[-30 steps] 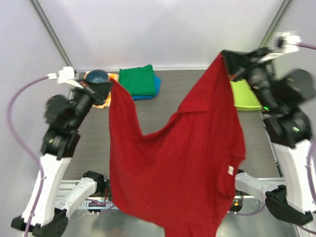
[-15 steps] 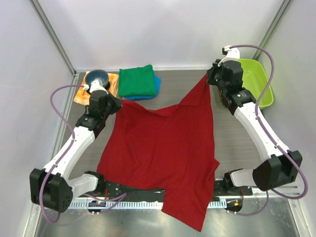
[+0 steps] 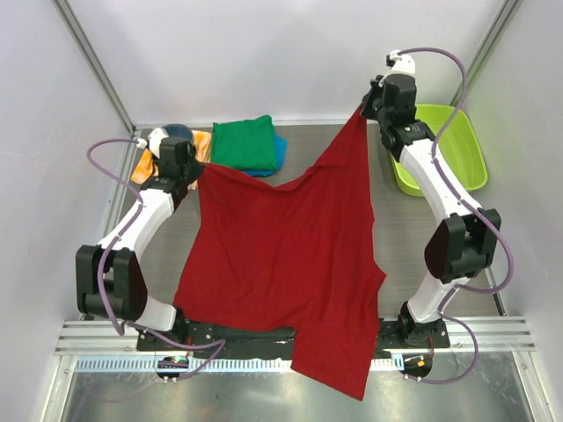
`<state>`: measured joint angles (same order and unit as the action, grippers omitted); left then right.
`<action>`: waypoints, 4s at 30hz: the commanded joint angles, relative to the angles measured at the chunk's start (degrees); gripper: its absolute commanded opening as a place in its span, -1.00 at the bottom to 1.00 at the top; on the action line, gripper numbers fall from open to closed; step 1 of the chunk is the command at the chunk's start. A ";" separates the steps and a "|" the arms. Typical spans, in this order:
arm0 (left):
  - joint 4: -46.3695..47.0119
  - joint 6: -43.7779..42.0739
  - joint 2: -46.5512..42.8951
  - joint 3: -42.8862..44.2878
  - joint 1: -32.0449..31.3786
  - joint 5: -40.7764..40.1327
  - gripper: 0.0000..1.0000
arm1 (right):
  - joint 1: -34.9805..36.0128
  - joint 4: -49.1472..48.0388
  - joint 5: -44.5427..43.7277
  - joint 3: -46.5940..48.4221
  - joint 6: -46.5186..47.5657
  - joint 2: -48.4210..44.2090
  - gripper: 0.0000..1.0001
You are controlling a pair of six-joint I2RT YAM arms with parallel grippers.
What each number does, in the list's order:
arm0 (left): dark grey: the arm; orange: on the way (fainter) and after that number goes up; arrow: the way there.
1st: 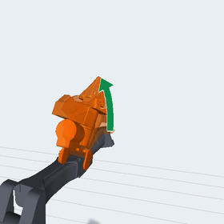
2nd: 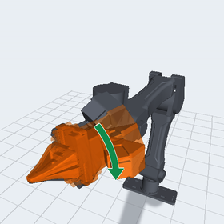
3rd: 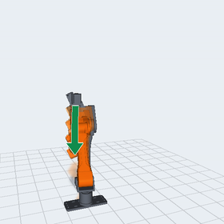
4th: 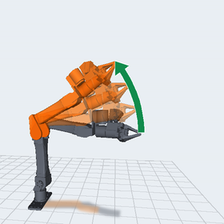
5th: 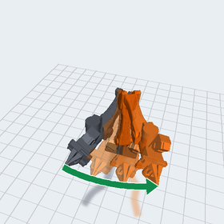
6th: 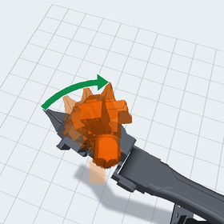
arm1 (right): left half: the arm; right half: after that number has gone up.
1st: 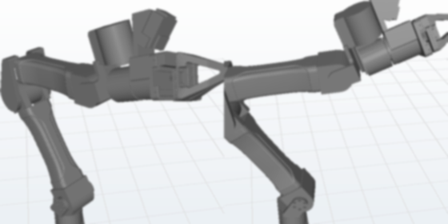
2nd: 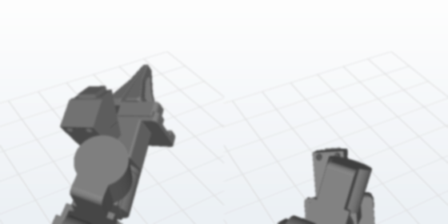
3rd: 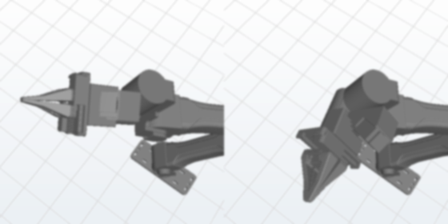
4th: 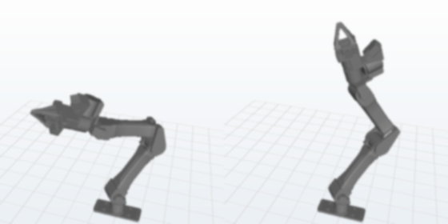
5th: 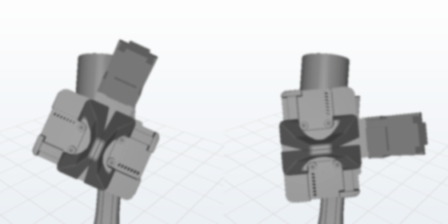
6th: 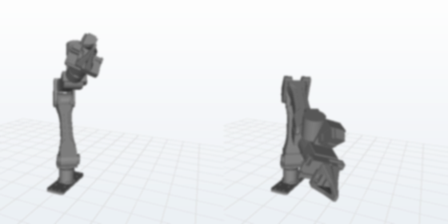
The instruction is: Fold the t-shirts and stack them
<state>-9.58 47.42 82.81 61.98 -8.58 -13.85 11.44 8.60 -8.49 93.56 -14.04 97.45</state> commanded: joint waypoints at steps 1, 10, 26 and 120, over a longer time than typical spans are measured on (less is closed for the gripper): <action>5.10 2.85 4.54 2.97 3.30 0.66 -1.00 | -0.72 -3.33 0.41 9.17 0.77 5.46 -0.99; 9.23 8.03 16.33 7.63 7.08 5.14 -1.00 | -1.07 -0.34 4.35 25.95 -2.47 21.45 -0.99; 0.72 11.47 -0.70 2.98 6.66 0.93 0.99 | -1.07 0.52 8.93 9.56 -3.10 8.31 0.94; 16.18 10.24 1.31 -23.92 -7.51 11.56 0.99 | 3.94 -7.35 31.69 37.92 -25.06 49.85 0.77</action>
<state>4.08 58.85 83.74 36.60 -15.90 -1.69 13.69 6.52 18.28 124.31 -37.04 143.37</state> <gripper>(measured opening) 0.996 0.546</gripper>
